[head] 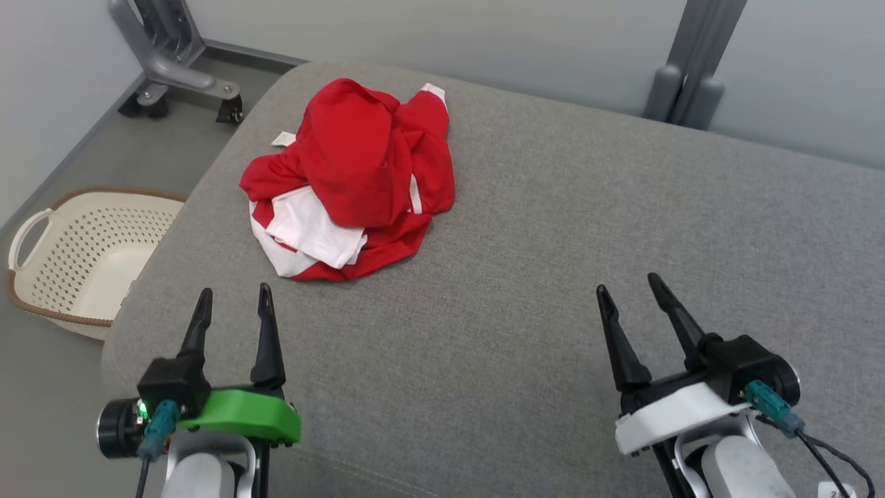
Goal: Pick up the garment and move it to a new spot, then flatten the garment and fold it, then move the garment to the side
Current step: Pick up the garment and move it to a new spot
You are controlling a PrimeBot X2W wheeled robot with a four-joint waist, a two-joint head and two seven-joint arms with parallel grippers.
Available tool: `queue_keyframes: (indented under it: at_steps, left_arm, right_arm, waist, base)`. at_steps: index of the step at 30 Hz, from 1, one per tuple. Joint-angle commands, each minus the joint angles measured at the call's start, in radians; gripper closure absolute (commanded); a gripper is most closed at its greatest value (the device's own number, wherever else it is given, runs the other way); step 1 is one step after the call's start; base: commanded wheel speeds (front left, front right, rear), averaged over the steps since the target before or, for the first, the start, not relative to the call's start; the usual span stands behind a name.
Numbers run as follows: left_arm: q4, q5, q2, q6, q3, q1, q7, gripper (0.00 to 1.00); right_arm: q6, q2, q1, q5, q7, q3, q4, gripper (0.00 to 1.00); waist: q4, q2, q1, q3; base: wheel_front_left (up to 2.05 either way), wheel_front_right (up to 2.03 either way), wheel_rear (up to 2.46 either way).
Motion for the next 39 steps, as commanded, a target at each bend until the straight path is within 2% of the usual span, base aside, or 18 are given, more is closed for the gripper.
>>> queue_keyframes:
  at_steps: [1,7,10,15,22,25,31,32,33,34,35,39]
  left_arm:
    - [0.036,-0.003,0.007,-0.012,0.003,-0.036,0.0,0.0]
    - [0.153,-0.011,0.063,-0.048,0.016,-0.26,0.041,0.0]
    - [0.191,-0.023,0.11,-0.095,0.002,-0.383,0.101,0.0]
    - [0.252,-0.051,0.171,-0.131,-0.02,-0.561,0.23,0.0]
    - [0.384,-0.174,0.212,-0.145,-0.024,-0.753,0.407,0.0]
    - [0.44,-0.183,0.241,-0.145,-0.026,-0.799,0.428,0.0]
    - [0.546,-0.229,0.249,-0.146,-0.012,-0.869,0.439,0.0]
    - [0.563,-0.234,0.253,-0.146,-0.017,-0.877,0.439,0.04]
    - [0.578,-0.228,0.261,-0.146,-0.025,-0.883,0.433,0.73]
    - [0.587,-0.225,0.266,-0.147,-0.033,-0.889,0.427,0.95]
    - [0.593,-0.224,0.269,-0.147,-0.047,-0.895,0.417,1.0]
    - [0.603,-0.236,0.284,-0.147,-0.054,-0.912,0.344,1.0]
  right_arm:
    - [0.0,-0.004,-0.026,-0.025,-0.003,-0.013,-0.011,0.0]
    - [0.0,-0.005,-0.1,-0.104,-0.001,-0.089,-0.064,0.0]
    - [0.0,-0.005,-0.138,-0.139,0.006,-0.117,-0.095,0.0]
    - [0.0,-0.01,-0.174,-0.158,0.015,-0.148,-0.136,0.0]
    - [0.0,-0.013,-0.208,-0.179,0.003,-0.145,-0.206,0.0]
    - [0.0,-0.01,-0.215,-0.173,0.0,-0.134,-0.228,0.0]
    - [0.0,-0.008,-0.213,-0.184,-0.002,-0.13,-0.244,0.0]
    - [0.0,-0.008,-0.213,-0.187,-0.002,-0.131,-0.245,0.0]
    - [0.0,-0.008,-0.213,-0.188,-0.002,-0.132,-0.246,0.0]
    - [0.0,-0.008,-0.213,-0.188,-0.003,-0.133,-0.245,0.0]
    - [0.0,-0.008,-0.214,-0.189,-0.003,-0.133,-0.243,0.0]
    - [0.0,-0.006,-0.21,-0.192,-0.003,-0.132,-0.231,0.0]
  waist:
    - [-0.032,0.0,0.0,0.087]
    - [-0.071,0.0,0.0,0.231]
    - [-0.097,0.0,0.0,0.294]
    - [-0.127,0.0,0.0,0.367]
    - [-0.172,0.0,0.0,0.43]
    - [-0.189,0.0,0.0,0.446]
    - [-0.205,0.0,0.0,0.465]
    - [-0.206,0.0,0.0,0.467]
    - [-0.207,0.0,0.0,0.468]
    - [-0.208,0.0,0.0,0.469]
    - [-0.209,0.0,0.0,0.468]
    - [-0.209,0.0,0.0,0.446]
  base:
    - [0.0,0.0,0.0]
    - [0.0,0.0,0.0]
    - [0.0,0.0,0.0]
    - [0.0,0.0,0.0]
    - [0.0,0.0,0.0]
    - [0.0,0.0,0.0]
    - [0.0,0.0,0.0]
    - [0.0,0.0,0.0]
    - [0.0,0.0,0.0]
    - [0.0,0.0,0.0]
    - [0.0,0.0,0.0]
    - [0.0,0.0,0.0]
